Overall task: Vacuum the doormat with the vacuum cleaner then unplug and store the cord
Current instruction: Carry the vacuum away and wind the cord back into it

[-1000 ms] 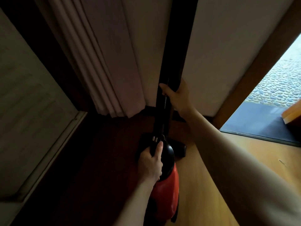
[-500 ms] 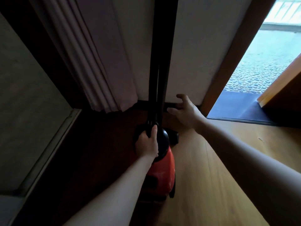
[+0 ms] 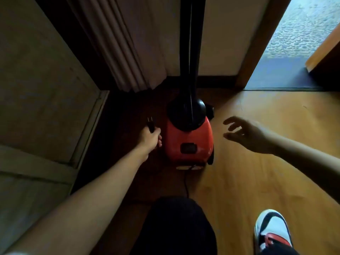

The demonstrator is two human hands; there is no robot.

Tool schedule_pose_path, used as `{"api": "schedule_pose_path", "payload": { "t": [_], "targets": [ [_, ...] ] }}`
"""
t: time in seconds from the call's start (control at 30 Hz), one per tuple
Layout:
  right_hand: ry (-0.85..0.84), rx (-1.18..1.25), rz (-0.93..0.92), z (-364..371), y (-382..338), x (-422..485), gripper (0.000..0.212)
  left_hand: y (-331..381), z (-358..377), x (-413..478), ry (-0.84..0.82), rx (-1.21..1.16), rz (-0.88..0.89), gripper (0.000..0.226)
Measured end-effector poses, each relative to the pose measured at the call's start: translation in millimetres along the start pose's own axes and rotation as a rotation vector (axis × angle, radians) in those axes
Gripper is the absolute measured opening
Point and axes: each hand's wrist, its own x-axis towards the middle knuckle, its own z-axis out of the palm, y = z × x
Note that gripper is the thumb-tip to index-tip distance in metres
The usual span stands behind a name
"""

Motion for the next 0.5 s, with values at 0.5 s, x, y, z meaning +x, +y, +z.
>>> {"api": "schedule_pose_path", "payload": {
  "t": [0.5],
  "targets": [
    [-0.187,-0.06,-0.195,93.4,-25.1,-32.8,0.042,-61.2,-6.2,-31.4,-0.164,0.404,0.015,0.091]
  ]
}}
